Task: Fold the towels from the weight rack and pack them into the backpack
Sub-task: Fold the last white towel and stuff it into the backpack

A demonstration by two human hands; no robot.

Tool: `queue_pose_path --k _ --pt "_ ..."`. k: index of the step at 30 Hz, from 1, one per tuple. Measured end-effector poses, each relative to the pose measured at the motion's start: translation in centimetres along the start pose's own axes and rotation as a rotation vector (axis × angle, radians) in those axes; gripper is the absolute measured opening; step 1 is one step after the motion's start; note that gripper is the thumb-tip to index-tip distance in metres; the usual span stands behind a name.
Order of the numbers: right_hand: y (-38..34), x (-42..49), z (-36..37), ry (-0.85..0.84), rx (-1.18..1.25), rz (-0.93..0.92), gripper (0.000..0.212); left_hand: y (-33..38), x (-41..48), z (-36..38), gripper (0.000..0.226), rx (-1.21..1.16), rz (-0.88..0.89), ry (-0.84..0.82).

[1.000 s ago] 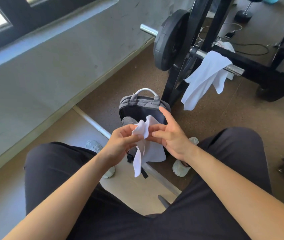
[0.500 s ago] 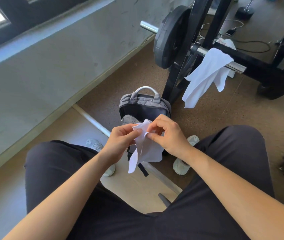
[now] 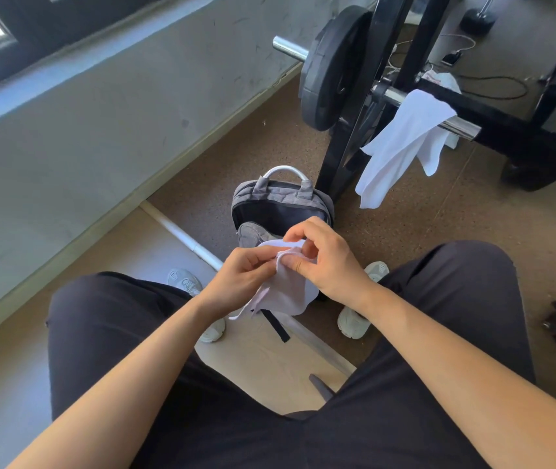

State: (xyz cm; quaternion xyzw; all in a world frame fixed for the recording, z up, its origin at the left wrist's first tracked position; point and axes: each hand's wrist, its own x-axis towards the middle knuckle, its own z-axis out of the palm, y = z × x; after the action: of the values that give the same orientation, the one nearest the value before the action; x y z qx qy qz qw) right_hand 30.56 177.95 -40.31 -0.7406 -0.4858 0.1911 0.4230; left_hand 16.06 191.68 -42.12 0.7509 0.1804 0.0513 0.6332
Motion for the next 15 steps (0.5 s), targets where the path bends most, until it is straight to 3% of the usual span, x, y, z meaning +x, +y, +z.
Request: queue_pose_path --k 6,9,10,15 --pt "0.7 0.1 0.1 -0.144 -0.041 0.063 0.029 0.3 0.0 -0.3 0.031 -0.005 0.026 0.052" --pt "0.8 0.0 0.0 -0.076 -0.116 0.042 0.032 0.0 0.1 -0.2 0.01 -0.145 0.002 0.103" --pt "0.7 0.0 -0.2 -0.05 -0.123 0.022 0.032 -0.2 0.2 -0.2 0.013 -0.162 0.004 0.116" --pt "-0.5 0.0 -1.9 0.081 -0.027 -0.046 0.011 -1.7 0.7 -0.9 0.011 0.04 0.075 0.09"
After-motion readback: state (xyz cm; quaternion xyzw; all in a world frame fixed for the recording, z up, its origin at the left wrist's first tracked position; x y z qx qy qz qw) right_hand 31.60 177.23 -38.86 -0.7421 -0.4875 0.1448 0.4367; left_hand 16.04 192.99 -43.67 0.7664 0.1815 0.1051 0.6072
